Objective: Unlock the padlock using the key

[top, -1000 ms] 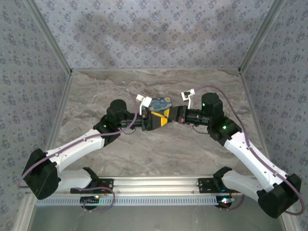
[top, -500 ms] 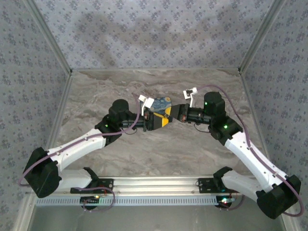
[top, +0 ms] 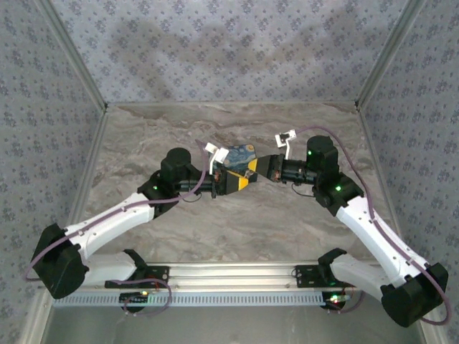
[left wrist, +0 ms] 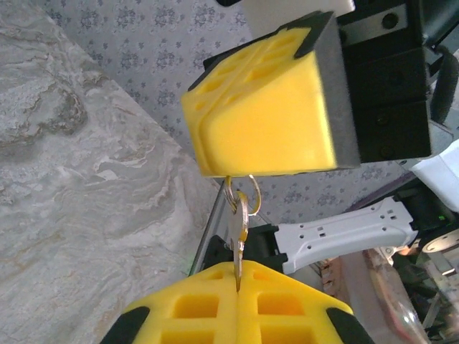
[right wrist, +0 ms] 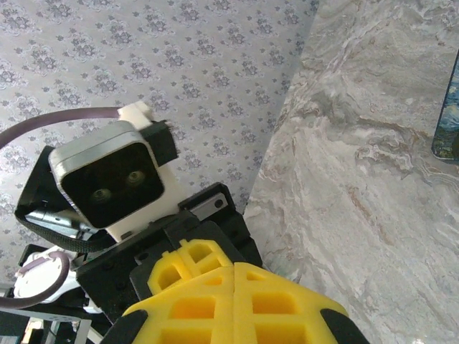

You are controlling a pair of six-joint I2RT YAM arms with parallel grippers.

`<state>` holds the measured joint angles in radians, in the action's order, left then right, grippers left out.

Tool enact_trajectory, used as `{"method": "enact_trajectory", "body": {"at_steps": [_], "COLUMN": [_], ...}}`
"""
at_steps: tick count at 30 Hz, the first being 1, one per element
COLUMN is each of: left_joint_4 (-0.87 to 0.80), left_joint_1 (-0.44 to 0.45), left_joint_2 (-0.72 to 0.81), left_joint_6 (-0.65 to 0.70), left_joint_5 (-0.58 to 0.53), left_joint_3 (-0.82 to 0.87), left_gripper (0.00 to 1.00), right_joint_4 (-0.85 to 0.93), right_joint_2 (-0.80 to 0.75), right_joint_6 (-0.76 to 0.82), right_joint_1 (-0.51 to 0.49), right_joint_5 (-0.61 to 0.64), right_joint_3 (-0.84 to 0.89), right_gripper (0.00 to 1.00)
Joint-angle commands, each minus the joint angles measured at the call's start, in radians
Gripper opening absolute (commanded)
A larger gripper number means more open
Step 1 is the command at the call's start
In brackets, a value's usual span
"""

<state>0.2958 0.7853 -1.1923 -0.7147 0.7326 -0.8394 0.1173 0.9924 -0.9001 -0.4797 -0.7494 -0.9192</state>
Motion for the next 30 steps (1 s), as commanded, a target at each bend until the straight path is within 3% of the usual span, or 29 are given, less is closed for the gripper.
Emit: {"method": "enact_trajectory", "body": {"at_steps": [1, 6, 11, 17, 20, 23, 25, 28, 30], "left_joint_4": [-0.034, -0.081, -0.101, -0.091, -0.088, -0.087, -0.086, -0.088, -0.087], "left_joint_1": [-0.010, -0.010, -0.009, -0.009, -0.006, -0.005, -0.005, -0.005, -0.005], "left_joint_2": [0.030, 0.040, 0.037, 0.030, 0.025, 0.025, 0.028, 0.030, 0.030], "left_joint_6": [0.033, 0.056, 0.059, 0.054, 0.052, 0.054, 0.055, 0.054, 0.054], "left_joint_5": [-0.006, 0.001, 0.007, 0.013, 0.019, 0.021, 0.021, 0.018, 0.021], "left_joint_3": [-0.057, -0.068, -0.070, -0.069, -0.070, -0.071, -0.070, -0.070, -0.072], "left_gripper": [0.00, 0.02, 0.10, 0.11, 0.07, 0.00, 0.00, 0.00, 0.00], "right_joint_4": [0.044, 0.058, 0.043, 0.040, 0.044, 0.043, 0.042, 0.036, 0.025], "right_joint_2": [-0.027, -0.035, -0.035, -0.035, -0.035, -0.040, -0.046, -0.055, -0.058], "right_joint_6": [0.028, 0.042, 0.039, 0.039, 0.044, 0.050, 0.057, 0.059, 0.056], "right_joint_1": [0.002, 0.006, 0.004, 0.002, 0.002, 0.000, 0.001, -0.003, -0.009], "right_joint_5": [-0.051, -0.061, -0.076, -0.084, -0.083, -0.081, -0.075, -0.067, -0.068], "right_joint_3": [-0.007, -0.006, -0.005, -0.007, -0.005, 0.001, 0.002, 0.013, 0.022], "right_gripper": [0.04, 0.04, 0.04, 0.04, 0.04, 0.13, 0.17, 0.35, 0.37]}}
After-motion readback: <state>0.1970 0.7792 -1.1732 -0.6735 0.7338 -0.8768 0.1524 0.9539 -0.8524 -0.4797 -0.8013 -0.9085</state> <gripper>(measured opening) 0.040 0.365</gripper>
